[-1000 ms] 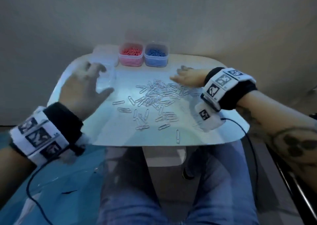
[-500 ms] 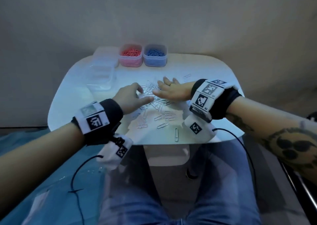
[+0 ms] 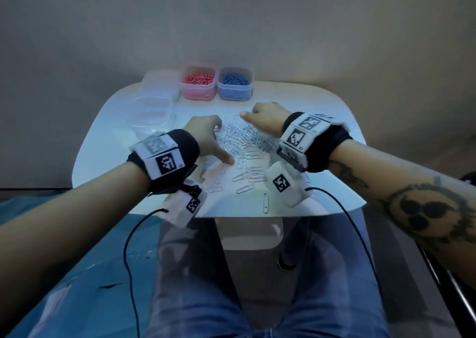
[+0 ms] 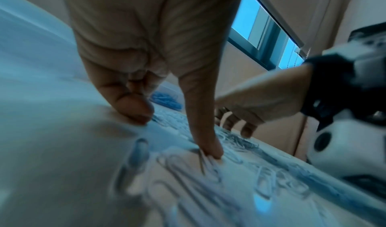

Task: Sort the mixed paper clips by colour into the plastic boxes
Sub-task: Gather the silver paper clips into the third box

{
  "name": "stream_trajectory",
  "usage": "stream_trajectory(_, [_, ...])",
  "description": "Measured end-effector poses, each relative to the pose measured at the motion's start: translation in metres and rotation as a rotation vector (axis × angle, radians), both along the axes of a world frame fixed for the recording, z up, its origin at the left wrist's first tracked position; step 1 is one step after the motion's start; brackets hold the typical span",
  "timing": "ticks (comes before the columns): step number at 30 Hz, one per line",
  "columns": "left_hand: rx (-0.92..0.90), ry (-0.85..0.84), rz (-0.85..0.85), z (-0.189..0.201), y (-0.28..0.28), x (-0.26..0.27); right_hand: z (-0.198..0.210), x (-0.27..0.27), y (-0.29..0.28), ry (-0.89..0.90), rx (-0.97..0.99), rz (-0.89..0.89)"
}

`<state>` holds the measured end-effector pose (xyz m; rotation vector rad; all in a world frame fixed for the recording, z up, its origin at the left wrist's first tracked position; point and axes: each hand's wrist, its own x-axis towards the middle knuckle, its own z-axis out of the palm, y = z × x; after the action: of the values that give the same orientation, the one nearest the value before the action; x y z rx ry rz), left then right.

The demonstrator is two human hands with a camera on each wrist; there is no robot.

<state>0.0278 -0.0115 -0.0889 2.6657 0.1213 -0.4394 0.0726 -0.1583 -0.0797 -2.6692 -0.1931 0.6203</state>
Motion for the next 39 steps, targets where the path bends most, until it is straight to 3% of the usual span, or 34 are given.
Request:
stream_trajectory(3, [-0.082, -0.063, 0.017, 0.001, 0.005, -0.004, 0.012, 0.006, -0.028, -0.052, 0.079, -0.125])
stream_trajectory(7, [-0.122, -0.083, -0.006, 0.013, 0.024, -0.033, 0.022, -0.012, -0.092, 0.072, 0.236, -0.310])
stream_trajectory(10, [-0.314, 0.188, -0.041, 0.015, 0.030, -0.065, 0.017, -0.054, -0.126, 0.241, 0.276, -0.402])
stream_trajectory(13, [-0.743, 0.615, 0.046, 0.012, 0.006, -0.086, -0.002, -0.088, -0.128, 0.385, 0.354, -0.456])
stream_trajectory(17, [-0.990, 0.758, 0.110, -0.002, -0.045, -0.084, -0.012, -0.084, -0.096, 0.364, 0.521, -0.456])
stream_trajectory(21, [-1.105, 0.699, 0.212, -0.008, -0.063, -0.058, 0.000, -0.070, -0.079, 0.367, 0.618, -0.427])
stream_trajectory(25, [-1.157, 0.455, 0.261, 0.001, -0.052, -0.043, 0.014, -0.062, -0.111, 0.059, 0.562, -0.494])
stream_trajectory(27, [-1.084, 0.364, 0.183, 0.006, -0.042, -0.047, 0.008, -0.060, -0.130, 0.005, 0.437, -0.507])
stream_trajectory(28, [-0.957, 0.294, 0.109, 0.008, -0.035, -0.050, 0.004, -0.060, -0.135, 0.055, 0.361, -0.486])
stream_trajectory(31, [-0.290, -0.020, -0.147, 0.010, -0.004, -0.056, -0.011, -0.053, -0.133, 0.119, 0.196, -0.356])
stream_trajectory(33, [0.048, 0.009, -0.221, 0.012, 0.012, -0.055, -0.013, -0.044, -0.118, 0.064, 0.149, -0.282])
stream_trajectory(34, [0.092, 0.112, -0.219, 0.014, 0.015, -0.053, -0.013, -0.040, -0.109, 0.052, 0.141, -0.239])
stream_trajectory(36, [0.015, 0.280, -0.169, 0.015, 0.015, -0.046, -0.012, -0.033, -0.088, 0.076, 0.214, -0.176])
stream_trajectory(39, [-0.019, 0.301, -0.167, 0.014, 0.009, -0.030, -0.004, -0.023, -0.078, 0.046, 0.413, -0.204])
